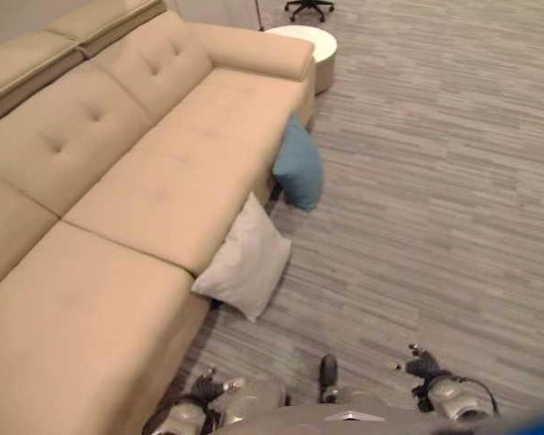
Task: Pick up all the scattered cushions and arrange them neatly on the sofa.
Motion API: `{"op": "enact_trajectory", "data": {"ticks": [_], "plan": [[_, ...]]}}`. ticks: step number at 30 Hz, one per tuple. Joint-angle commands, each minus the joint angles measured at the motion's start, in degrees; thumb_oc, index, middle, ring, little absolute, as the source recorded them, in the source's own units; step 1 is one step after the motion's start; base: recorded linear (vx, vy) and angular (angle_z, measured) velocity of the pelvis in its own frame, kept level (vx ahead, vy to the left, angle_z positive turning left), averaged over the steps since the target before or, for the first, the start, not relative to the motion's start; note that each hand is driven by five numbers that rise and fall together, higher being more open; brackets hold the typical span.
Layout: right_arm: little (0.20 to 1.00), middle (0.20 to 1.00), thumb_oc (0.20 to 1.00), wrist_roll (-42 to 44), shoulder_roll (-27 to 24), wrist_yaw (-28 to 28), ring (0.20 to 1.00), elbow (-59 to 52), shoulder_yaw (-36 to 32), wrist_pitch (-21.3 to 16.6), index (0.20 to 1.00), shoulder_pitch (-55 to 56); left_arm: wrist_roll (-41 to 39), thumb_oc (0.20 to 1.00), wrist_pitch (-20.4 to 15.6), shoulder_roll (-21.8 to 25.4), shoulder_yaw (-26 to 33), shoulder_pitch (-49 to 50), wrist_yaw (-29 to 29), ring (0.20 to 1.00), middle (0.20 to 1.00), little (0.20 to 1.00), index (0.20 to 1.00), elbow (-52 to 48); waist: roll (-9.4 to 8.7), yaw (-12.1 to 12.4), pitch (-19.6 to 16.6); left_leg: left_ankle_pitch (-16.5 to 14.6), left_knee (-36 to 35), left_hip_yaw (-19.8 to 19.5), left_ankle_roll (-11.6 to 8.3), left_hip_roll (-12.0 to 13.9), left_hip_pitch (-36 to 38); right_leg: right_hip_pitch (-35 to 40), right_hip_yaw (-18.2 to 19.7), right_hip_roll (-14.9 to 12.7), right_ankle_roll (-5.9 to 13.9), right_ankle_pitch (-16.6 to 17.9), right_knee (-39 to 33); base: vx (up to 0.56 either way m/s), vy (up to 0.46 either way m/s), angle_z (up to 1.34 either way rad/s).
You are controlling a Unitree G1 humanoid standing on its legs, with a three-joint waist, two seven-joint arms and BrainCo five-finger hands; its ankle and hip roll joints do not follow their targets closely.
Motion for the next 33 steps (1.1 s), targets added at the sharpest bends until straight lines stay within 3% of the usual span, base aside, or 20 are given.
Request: {"op": "enact_trajectory", "data": {"ticks": [1, 2, 3, 5, 7, 12, 15, 17, 18, 19, 20, 21, 22, 23, 24, 26, 29, 30, 31, 33], "plan": [[1.000, 1.000, 1.000, 2.4, -2.1, 0.1, 1.000, -1.4, -1.0, -1.7, 1.000, 2.4, 1.7, 1.000, -0.3, 0.3, -2.5, -1.6, -0.6, 1.000, 1.000, 1.000, 1.000, -1.0, 1.03, -0.7, 0.5, 5.0, -11.4, 4.0, 0.93, 0.9, 0.3, 4.5, 2.4, -2.6, 8.48, -2.9, -0.6, 0.12, -0.060, 0.24], [1.000, 1.000, 1.000, 2.4, -2.1, 0.1, 1.000, -1.4, -1.0, -1.7, 1.000, 2.4, 1.7, 1.000, -0.3, 0.3, -2.5, -1.6, -0.6, 1.000, 1.000, 1.000, 1.000, -1.0, 1.03, -0.7, 0.5, 5.0, -11.4, 4.0, 0.93, 0.9, 0.3, 4.5, 2.4, -2.6, 8.48, -2.9, -0.6, 0.20, -0.077, 0.11], [1.000, 1.000, 1.000, 2.8, -1.4, -0.3, 1.000, -1.3, -1.3, -2.1, 1.000, 3.1, 1.6, 1.000, -0.3, 0.1, -3.1, -2.0, -0.7, 1.000, 1.000, 1.000, 1.000, -1.0, 1.28, -1.0, -0.1, 4.1, -19.2, 10.2, 1.36, 1.8, -0.3, 6.2, -0.1, -2.3, 8.85, -3.9, -1.6, 0.21, -0.068, 0.19], [1.000, 1.000, 1.000, 2.9, -0.6, -0.3, 1.000, -1.4, -1.5, -2.0, 1.000, 3.4, 1.7, 1.000, -0.3, 0.0, -3.2, -2.1, -0.9, 1.000, 1.000, 1.000, 1.000, -1.3, 1.77, -1.4, -0.9, 4.6, -24.5, 15.3, 1.11, 3.0, -0.4, 8.3, -1.8, -1.6, 9.31, -5.4, -2.4, 0.25, -0.043, 0.66], [1.000, 1.000, 1.000, 1.8, 0.4, 0.1, 1.000, -1.2, -0.6, -1.8, 1.000, 3.6, 1.1, 1.000, -0.4, -0.1, -2.3, -1.1, -1.0, 1.000, 1.000, 1.000, 1.000, -1.0, 2.03, -0.3, -1.5, 7.0, -28.3, 16.7, 1.97, 2.1, 0.5, 9.8, -2.1, -0.7, 9.17, -6.4, -1.1, 0.25, 0.069, 0.99], [1.000, 1.000, 1.000, -0.5, 1.7, 0.7, 1.000, -1.7, 0.5, -1.9, 1.000, 4.3, 0.2, 1.000, -0.3, 0.5, -1.1, -0.1, -0.9, 1.000, 1.000, 1.000, 1.000, -0.2, 1.62, 0.9, -3.0, 5.8, -33.4, 12.7, 4.16, -0.2, 5.9, 8.0, -3.1, -1.0, 11.72, -7.2, 9.3, 0.24, 0.103, -0.08], [1.000, 1.000, 1.000, -1.7, 2.0, 1.3, 1.000, -2.1, 0.9, -2.0, 1.000, 4.1, 0.0, 1.000, -0.3, 1.3, -0.6, -0.2, -1.0, 1.000, 1.000, 1.000, 1.000, -0.5, 2.16, 0.4, -2.9, 5.2, -35.1, 9.3, 5.62, -0.9, 8.8, 2.9, -3.8, -2.5, 15.51, -2.2, 22.1, 0.16, 0.067, 0.42], [1.000, 1.000, 1.000, -1.4, 2.1, 1.3, 1.000, -2.4, 0.8, -2.3, 1.000, 3.9, 0.1, 1.000, -0.5, 1.4, -0.9, -0.1, -0.8, 1.000, 1.000, 1.000, 1.000, 0.1, 3.04, -1.2, -3.0, 5.8, -37.4, 3.2, 5.74, -1.8, 11.9, -1.5, 0.9, -0.4, 14.47, -3.4, 22.9, 0.27, -0.018, 1.02], [1.000, 1.000, 1.000, -4.3, -5.7, 3.0, 1.000, -8.8, 1.2, -5.0, 1.000, 1.3, 1.3, 1.000, -0.9, 2.8, -0.5, 0.0, -1.2, 1.000, 1.000, 1.000, 1.000, 0.7, 2.70, -1.6, -2.6, 5.9, -37.1, 0.9, 5.48, -2.1, 12.3, -2.6, 3.5, 0.2, 13.87, -4.4, 21.0, 0.33, -0.153, 2.03], [1.000, 1.000, 1.000, -6.9, -5.8, -3.4, 1.000, -21.4, 4.1, -5.9, 1.000, -3.7, 3.5, 1.000, -1.4, 1.8, -3.1, 0.2, -1.3, 1.000, 1.000, 1.000, 1.000, 1.0, 2.81, -2.2, -2.0, 5.9, -37.1, -5.6, 5.09, -3.8, 13.1, -4.8, 14.2, 3.0, 13.10, -4.4, 14.9, 0.28, -0.166, 2.04], [1.000, 1.000, 1.000, -0.7, -1.5, 1.8, 1.000, -10.5, 0.9, -1.2, 1.000, 3.3, 3.1, 1.000, -1.0, 1.0, -3.7, -1.7, -1.3, 1.000, 1.000, 1.000, 1.000, 2.1, 2.78, -4.2, -2.0, 5.8, -37.9, -7.8, 4.71, -4.1, 13.9, -5.7, 19.4, 4.9, 13.38, -3.6, 13.4, 0.27, -0.170, 2.14], [1.000, 1.000, 1.000, 0.6, -0.5, 1.3, 1.000, -7.6, -0.1, -2.3, 1.000, 4.8, 2.8, 1.000, -0.9, 0.6, -3.3, -2.3, -1.2, 1.000, 1.000, 1.000, 1.000, 1.9, 2.41, -4.4, -2.2, 5.9, -38.3, -9.2, 4.43, -4.5, 14.4, -6.0, 20.5, 5.1, 13.61, -2.6, 12.0, 0.11, -0.081, 1.94], [1.000, 1.000, 1.000, 0.6, -0.5, 1.3, 1.000, -7.5, -0.1, -2.3, 1.000, 4.8, 2.8, 1.000, -0.9, 0.7, -3.3, -2.3, -1.2, 1.000, 1.000, 1.000, 1.000, 1.9, 2.45, -4.5, -2.1, 5.9, -38.3, -9.4, 4.43, -4.5, 14.5, -5.8, 20.3, 5.1, 13.58, -2.6, 12.0, 0.09, -0.146, 2.24], [1.000, 1.000, 1.000, 14.1, 0.6, 11.2, 1.000, -13.0, -2.5, -4.2, 1.000, 7.7, 2.3, 1.000, -2.5, 1.0, -2.6, -0.9, -1.0, 1.000, 1.000, 1.000, 1.000, 2.0, 2.14, -4.9, -1.9, 6.2, -38.3, -12.3, 3.47, -5.2, 14.6, -4.5, 19.6, 3.6, 13.02, -1.6, 8.5, 0.03, -0.094, 1.68], [1.000, 1.000, 1.000, 14.1, 0.6, 11.2, 1.000, -13.0, -2.5, -4.2, 1.000, 7.7, 2.3, 1.000, -2.5, 1.0, -2.6, -0.9, -1.0, 1.000, 1.000, 1.000, 1.000, 2.0, 2.14, -4.9, -1.9, 6.2, -38.3, -12.3, 3.47, -5.2, 14.5, -4.6, 19.6, 3.5, 13.02, -1.6, 8.5, 0.06, -0.176, 1.02], [1.000, 1.000, 1.000, 1.4, -1.8, 1.5, 1.000, -3.4, -0.7, -2.3, 1.000, 4.8, 2.2, 1.000, -2.0, 1.1, -4.1, -2.7, -1.4, 1.000, 1.000, 1.000, 1.000, 2.3, 1.39, -4.2, -2.5, 6.6, -38.5, -16.0, 1.46, -5.3, 13.7, -2.7, 16.5, 2.0, 12.08, -1.5, 4.9, 0.06, -0.211, 1.26], [1.000, 1.000, 1.000, 1.3, -1.8, 1.5, 1.000, -3.3, -0.5, -2.0, 1.000, 4.5, 2.3, 1.000, -2.1, 1.3, -4.2, -3.3, -1.1, 1.000, 1.000, 1.000, 1.000, 2.8, 0.90, -4.4, -2.4, 5.9, -37.3, -15.7, 0.62, -4.7, 12.7, -1.1, 13.6, 0.8, 11.72, -1.4, 2.5, 0.03, -0.208, 1.03], [1.000, 1.000, 1.000, 1.6, -1.4, 1.5, 1.000, -3.3, 0.1, -1.8, 1.000, 4.2, 1.8, 1.000, -2.0, 1.0, -3.9, -3.4, -0.7, 1.000, 1.000, 1.000, 1.000, 2.7, 0.30, -4.8, -1.5, 4.7, -33.9, -11.5, 0.05, -3.7, 10.0, 0.1, 11.3, -0.2, 11.30, -1.3, 1.4, 0.01, -0.168, 0.84], [1.000, 1.000, 1.000, 1.6, -1.4, 1.5, 1.000, -3.3, 0.2, -1.8, 1.000, 4.2, 1.8, 1.000, -2.0, 1.0, -3.9, -3.4, -0.7, 1.000, 1.000, 1.000, 1.000, 2.7, 0.33, -4.8, -1.5, 4.5, -33.6, -11.5, 0.05, -3.7, 9.9, 0.1, 11.3, -0.2, 11.30, -1.3, 1.4, -0.02, -0.174, 0.96], [1.000, 1.000, 1.000, 2.3, -0.9, 1.6, 1.000, -2.2, 0.1, -1.8, 1.000, 4.1, 1.6, 1.000, -2.0, 0.8, -3.5, -3.2, -0.5, 1.000, 1.000, 1.000, 1.000, 2.4, 0.19, -5.1, -0.6, 3.8, -31.8, -1.6, 0.30, -1.3, 7.6, 1.9, 7.0, -1.4, 10.76, -1.8, 0.1, -0.03, -0.097, 0.67]]}}
